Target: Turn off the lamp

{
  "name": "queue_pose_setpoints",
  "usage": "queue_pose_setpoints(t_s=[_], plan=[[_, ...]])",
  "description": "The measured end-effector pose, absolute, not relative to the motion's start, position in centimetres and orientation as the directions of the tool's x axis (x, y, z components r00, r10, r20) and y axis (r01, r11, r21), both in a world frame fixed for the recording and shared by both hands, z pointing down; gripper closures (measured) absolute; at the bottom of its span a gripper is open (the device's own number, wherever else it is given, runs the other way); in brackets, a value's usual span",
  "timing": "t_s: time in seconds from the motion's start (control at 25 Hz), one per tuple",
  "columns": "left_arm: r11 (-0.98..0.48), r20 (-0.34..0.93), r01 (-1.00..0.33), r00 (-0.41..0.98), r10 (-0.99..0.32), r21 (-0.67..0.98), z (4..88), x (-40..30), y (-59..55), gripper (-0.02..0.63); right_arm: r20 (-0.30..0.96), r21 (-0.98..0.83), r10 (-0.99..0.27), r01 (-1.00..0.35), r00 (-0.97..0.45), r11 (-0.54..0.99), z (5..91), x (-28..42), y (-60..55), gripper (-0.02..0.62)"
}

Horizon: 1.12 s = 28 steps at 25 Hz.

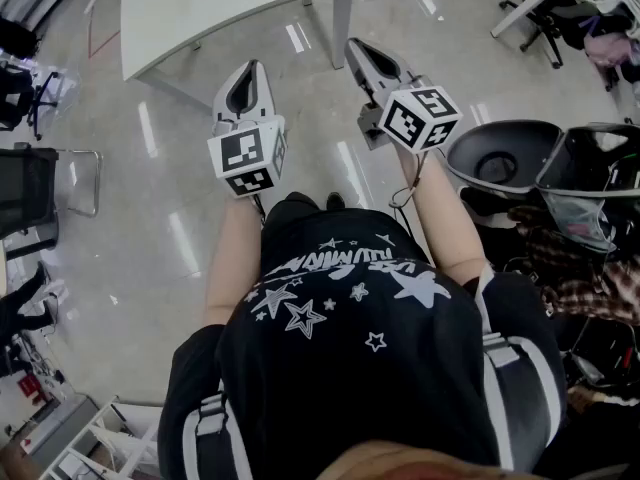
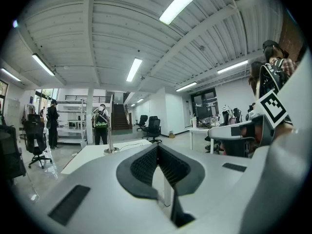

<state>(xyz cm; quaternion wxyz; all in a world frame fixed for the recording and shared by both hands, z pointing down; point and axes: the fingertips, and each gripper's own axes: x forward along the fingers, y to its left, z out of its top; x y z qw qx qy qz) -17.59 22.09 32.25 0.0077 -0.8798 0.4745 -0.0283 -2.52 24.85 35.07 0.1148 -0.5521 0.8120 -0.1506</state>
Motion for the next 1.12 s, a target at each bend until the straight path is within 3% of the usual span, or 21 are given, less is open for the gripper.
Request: queue_pose_setpoints(t_s=[0.44, 1.12], plan=[[-0.571, 0.024, -0.821, 0.571, -0.820, -0.005, 32.5, -15.4, 17.5, 0.597, 0.003, -0.367, -0.938, -0.872, -0.348, 0.322, 35.9, -0.8, 21.4, 0.589], [-0.640, 0.027, -0.768, 0.641, -0.767, 0.030, 32.8, -10.2, 0.8, 0.597, 0.042, -0.365, -0.967, -0.905, -0.252, 0.220, 36.0, 4.4, 6.7, 0.589]])
